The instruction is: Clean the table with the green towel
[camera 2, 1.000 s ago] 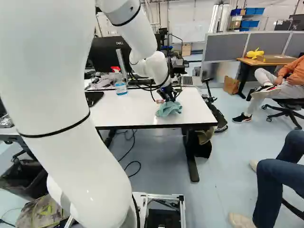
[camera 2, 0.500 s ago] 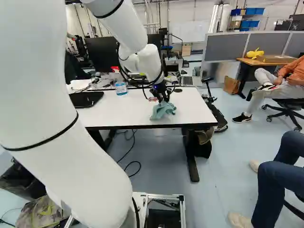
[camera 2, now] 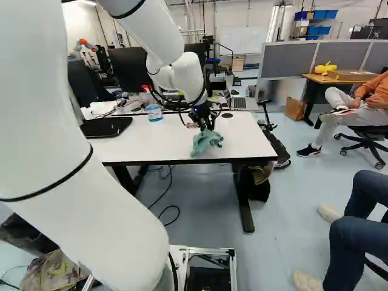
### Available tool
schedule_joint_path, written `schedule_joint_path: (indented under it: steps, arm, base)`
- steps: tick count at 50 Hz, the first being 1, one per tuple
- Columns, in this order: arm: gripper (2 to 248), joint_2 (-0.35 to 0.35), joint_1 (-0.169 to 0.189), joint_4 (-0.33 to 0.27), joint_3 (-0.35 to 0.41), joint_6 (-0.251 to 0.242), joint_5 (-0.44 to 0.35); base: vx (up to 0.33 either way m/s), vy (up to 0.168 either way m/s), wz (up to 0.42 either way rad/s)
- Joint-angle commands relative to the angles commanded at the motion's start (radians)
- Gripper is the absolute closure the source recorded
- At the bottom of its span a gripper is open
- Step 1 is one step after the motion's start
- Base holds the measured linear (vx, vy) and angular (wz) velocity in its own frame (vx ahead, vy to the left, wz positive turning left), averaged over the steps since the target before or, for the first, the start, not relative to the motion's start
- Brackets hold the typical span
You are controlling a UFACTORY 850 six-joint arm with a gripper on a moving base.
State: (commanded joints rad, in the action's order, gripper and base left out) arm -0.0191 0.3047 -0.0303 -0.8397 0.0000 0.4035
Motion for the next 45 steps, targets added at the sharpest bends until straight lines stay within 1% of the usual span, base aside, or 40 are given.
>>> schedule_joint_path:
  steps: [14,30,45]
  arm:
    - [207,0.023,0.047,0.000,-0.023,0.000,-0.057]
    - [207,0.084,0.104,0.000,-0.050,0.000,-0.130]
    - [207,0.098,0.152,-0.004,-0.025,0.000,-0.200]
  base:
    - [0.000,0.000,0.000]
    - [0.000,0.000,0.000]
    - [0.000,0.000,0.000]
